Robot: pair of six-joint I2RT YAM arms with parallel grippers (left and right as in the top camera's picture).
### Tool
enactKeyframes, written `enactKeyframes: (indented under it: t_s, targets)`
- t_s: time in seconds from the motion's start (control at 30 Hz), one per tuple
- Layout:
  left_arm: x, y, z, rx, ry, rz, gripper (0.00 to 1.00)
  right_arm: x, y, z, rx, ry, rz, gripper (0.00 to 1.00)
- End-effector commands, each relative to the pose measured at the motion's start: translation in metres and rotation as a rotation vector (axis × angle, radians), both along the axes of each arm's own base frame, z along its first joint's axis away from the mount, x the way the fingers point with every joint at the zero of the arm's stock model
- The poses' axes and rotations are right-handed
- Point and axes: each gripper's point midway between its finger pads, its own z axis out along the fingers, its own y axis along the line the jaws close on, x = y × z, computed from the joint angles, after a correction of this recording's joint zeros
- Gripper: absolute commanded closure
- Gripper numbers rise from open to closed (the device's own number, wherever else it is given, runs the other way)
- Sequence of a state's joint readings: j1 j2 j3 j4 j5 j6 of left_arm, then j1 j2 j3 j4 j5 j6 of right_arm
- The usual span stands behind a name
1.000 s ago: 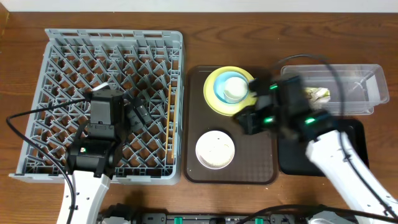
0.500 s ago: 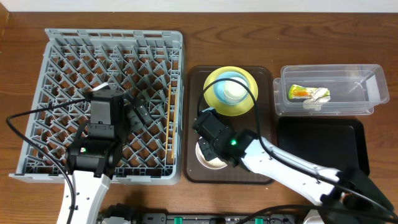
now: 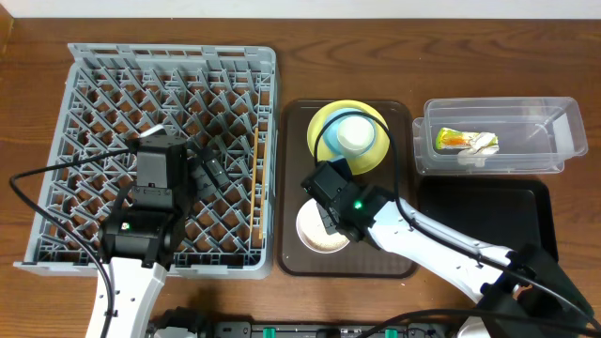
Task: Sort waste into correct bins and load items into the dishwasher
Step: 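Move the right gripper left to the white rice bowl's rim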
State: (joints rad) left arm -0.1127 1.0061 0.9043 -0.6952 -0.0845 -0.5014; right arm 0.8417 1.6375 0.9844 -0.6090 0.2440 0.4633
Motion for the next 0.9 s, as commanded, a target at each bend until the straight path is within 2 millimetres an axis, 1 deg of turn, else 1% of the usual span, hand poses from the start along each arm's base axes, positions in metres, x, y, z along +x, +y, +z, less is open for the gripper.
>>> enactKeyframes:
  t_s: [0.0, 0.2, 0.37, 0.57, 0.77, 0.87]
  targets:
    - [0.0, 0.002, -0.002, -0.001, 0.004, 0.013, 0.01, 0.003, -0.005, -0.001, -0.02, -0.015, -0.023, 0.97]
    - [0.0, 0.002, -0.002, -0.001, 0.004, 0.013, 0.01, 0.004, -0.005, 0.0, -0.018, -0.019, -0.025, 0.96]
    - [0.0, 0.002, -0.002, -0.001, 0.004, 0.013, 0.01, -0.006, 0.016, -0.002, 0.084, 0.053, 0.017, 0.96]
    - [0.0, 0.002, -0.002, -0.001, 0.004, 0.013, 0.01, -0.004, 0.001, -0.01, 0.013, 0.031, -0.006, 0.97]
    - [0.0, 0.002, -0.002, -0.001, 0.004, 0.013, 0.02, -0.003, -0.01, -0.02, -0.02, 0.051, -0.029, 0.97]
    - [0.0, 0.002, -0.002, -0.001, 0.004, 0.013, 0.01, 0.003, -0.023, -0.019, -0.063, 0.033, -0.058, 0.98]
